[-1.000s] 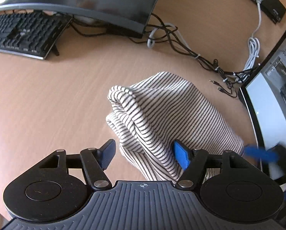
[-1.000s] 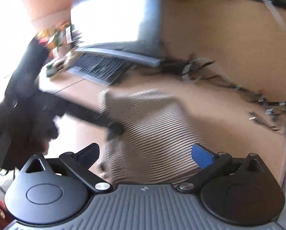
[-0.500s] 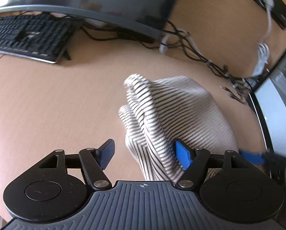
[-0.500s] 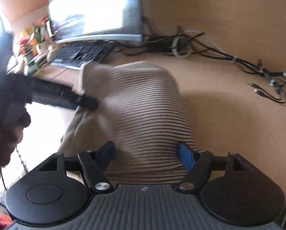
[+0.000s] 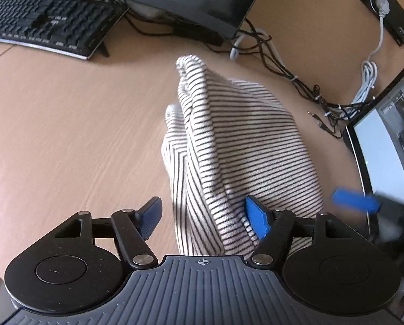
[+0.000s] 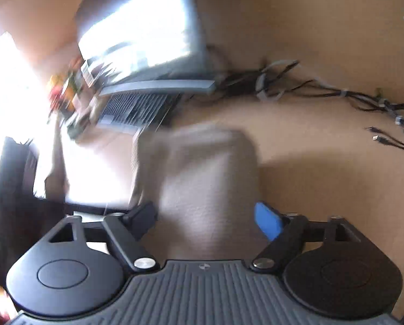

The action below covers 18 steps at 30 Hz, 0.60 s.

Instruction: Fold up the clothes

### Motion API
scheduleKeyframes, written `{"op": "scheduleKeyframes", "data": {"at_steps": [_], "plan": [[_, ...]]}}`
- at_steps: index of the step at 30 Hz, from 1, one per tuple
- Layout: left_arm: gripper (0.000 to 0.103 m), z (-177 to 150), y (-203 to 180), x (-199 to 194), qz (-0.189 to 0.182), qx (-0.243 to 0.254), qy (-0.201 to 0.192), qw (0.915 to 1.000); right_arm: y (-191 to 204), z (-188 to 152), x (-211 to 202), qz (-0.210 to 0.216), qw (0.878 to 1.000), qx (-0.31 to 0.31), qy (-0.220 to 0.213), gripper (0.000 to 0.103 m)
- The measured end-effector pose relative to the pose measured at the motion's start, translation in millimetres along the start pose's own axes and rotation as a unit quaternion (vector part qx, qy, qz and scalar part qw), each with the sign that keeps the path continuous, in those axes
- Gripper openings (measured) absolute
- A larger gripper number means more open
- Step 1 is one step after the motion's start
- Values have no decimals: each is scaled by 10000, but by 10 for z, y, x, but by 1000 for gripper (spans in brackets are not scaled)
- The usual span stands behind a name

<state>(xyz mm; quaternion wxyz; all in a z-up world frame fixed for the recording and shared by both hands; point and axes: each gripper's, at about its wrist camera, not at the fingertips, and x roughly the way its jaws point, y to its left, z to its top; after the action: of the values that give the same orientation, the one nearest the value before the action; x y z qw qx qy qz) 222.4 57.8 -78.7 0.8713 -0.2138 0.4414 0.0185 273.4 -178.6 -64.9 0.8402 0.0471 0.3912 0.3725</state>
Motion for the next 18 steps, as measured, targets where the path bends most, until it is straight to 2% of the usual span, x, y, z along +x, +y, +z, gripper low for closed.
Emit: {"op": "scheduleKeyframes", "data": {"at_steps": [2,7,8,11,13,18], "plan": [[73,-28,-6,0,40,73,-60,9999,-91,111,34,90,9997,226,-31,91],[73,-87,-61,-15,174,358,-195,9990,-264,183,543,162,9977,572,311,90],[73,-92,-69,-17,184,386,-205,9989,-259,186,592,210,9973,606,351,76],[73,-84,-68,-14,277,452,-222,9983,-127,208,496,491,9978,425,106,73],[73,-80,-57,-16,305,469,-225,9982,-28,212,447,411,9991,9,34,72],[75,-72,-40,-5,145,382,-219,9989,91,233,509,-115,9989,-462,44,72]]}}
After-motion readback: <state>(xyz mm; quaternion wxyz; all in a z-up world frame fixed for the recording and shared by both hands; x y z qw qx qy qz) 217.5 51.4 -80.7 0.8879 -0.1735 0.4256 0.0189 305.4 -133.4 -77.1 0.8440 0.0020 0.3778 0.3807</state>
